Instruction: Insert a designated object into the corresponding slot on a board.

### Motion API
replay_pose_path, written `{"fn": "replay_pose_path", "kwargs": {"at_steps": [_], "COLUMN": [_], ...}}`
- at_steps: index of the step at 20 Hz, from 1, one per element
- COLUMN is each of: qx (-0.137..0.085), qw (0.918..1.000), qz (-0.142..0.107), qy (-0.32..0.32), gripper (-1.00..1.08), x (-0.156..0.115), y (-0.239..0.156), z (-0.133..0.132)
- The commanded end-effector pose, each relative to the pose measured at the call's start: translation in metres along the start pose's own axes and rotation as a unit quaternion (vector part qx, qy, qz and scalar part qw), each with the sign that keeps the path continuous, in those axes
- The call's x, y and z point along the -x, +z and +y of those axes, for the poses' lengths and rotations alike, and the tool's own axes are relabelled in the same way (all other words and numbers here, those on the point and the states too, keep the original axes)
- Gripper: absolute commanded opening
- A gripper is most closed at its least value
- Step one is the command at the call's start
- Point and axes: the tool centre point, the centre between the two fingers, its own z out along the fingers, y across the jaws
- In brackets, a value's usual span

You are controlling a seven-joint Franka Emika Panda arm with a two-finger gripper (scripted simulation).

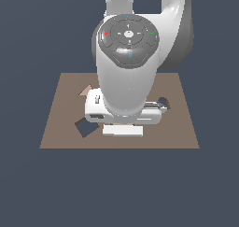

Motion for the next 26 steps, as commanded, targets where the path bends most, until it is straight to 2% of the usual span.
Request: {"fn": "replay_pose_path", "kwargs": {"at_steps": [1,7,13,19,22,26], "qx": [0.0,0.0,0.0,0.001,0.001,0.001], "qw": [0.999,0.9872,0.9628,0.9267,0.9046,0.871], "qz": [0.0,0.001,0.001,0.0,0.0,0.0], "qy": [-0.045,-0.159,-0.27,-0.376,-0.426,-0.491], "gripper": [-1.0,-1.0,-1.0,-1.0,-1.0,-1.0], "x": [0.005,0.017,0.026,0.032,0.034,0.035], "y": [-0.001,-0.002,-0.003,-0.004,-0.004,-0.005], "z": [0.003,0.012,0.024,0.037,0.045,0.054]}}
